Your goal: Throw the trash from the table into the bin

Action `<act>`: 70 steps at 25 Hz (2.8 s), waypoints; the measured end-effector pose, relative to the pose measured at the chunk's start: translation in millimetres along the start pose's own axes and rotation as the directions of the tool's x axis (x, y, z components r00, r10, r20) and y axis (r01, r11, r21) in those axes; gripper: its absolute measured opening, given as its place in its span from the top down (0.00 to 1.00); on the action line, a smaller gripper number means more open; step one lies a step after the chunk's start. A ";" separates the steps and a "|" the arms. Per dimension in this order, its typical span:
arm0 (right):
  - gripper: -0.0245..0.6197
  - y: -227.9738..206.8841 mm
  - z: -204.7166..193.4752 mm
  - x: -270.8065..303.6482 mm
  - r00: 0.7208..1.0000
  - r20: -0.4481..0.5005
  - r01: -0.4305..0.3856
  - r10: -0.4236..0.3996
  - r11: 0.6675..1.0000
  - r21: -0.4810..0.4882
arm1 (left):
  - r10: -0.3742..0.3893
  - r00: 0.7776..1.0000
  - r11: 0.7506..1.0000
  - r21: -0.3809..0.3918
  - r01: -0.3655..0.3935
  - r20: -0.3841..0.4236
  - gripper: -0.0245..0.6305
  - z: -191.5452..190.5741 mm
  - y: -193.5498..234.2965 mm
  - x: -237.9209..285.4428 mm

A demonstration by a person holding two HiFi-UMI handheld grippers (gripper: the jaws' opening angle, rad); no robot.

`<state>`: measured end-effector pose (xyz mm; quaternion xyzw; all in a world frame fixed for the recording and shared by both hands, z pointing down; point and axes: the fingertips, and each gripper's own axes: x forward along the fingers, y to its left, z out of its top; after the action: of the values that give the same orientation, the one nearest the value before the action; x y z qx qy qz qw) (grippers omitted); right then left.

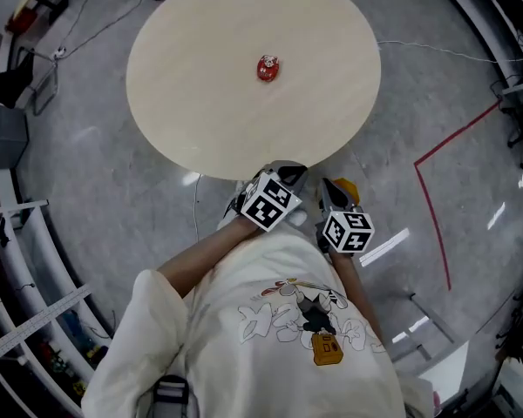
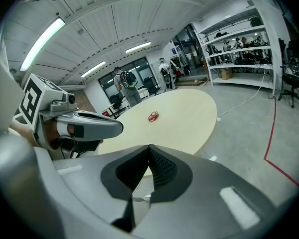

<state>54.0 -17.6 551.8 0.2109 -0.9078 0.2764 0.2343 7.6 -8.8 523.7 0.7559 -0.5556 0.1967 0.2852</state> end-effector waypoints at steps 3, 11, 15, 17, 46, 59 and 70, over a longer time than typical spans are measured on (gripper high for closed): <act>0.95 20.7 4.9 14.5 0.999 -0.027 -0.019 0.017 0.999 -0.044 | 0.009 1.000 1.000 -0.025 -0.009 0.000 0.95 -5.2 20.7 -10.5; 0.95 56.6 19.1 46.7 0.997 -0.068 -0.050 0.041 0.991 -0.126 | 0.022 0.999 0.998 -0.064 -0.020 0.041 0.95 -2.5 57.6 -33.7; 0.95 65.2 7.1 59.0 0.991 -0.130 -0.037 0.015 0.985 -0.170 | 0.029 0.999 0.994 -0.105 -0.026 0.022 0.95 -15.0 68.9 -39.9; 0.95 75.3 9.1 65.6 0.989 -0.144 -0.054 0.027 0.982 -0.183 | 0.040 0.999 0.993 -0.113 -0.037 0.029 0.95 -14.1 76.0 -48.1; 0.69 80.7 95.5 201.2 0.988 -0.150 -0.014 -0.027 0.964 -0.265 | 0.109 0.984 0.983 -0.162 -0.086 0.139 0.95 11.4 221.9 -105.4; 0.45 28.4 124.1 283.9 0.960 -0.250 0.035 -0.127 0.939 -0.342 | 0.220 0.963 0.947 -0.271 -0.172 0.159 0.95 21.2 290.1 -131.0; 0.34 16.2 143.8 360.5 0.929 -0.315 0.075 -0.192 0.935 -0.347 | 0.210 0.971 0.941 -0.294 -0.168 0.119 0.95 18.2 322.6 -125.1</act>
<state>-287.5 -183.1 634.7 0.1794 -0.8693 0.1368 0.4397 -338.1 -0.5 501.6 0.6632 -0.6675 0.0854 0.3276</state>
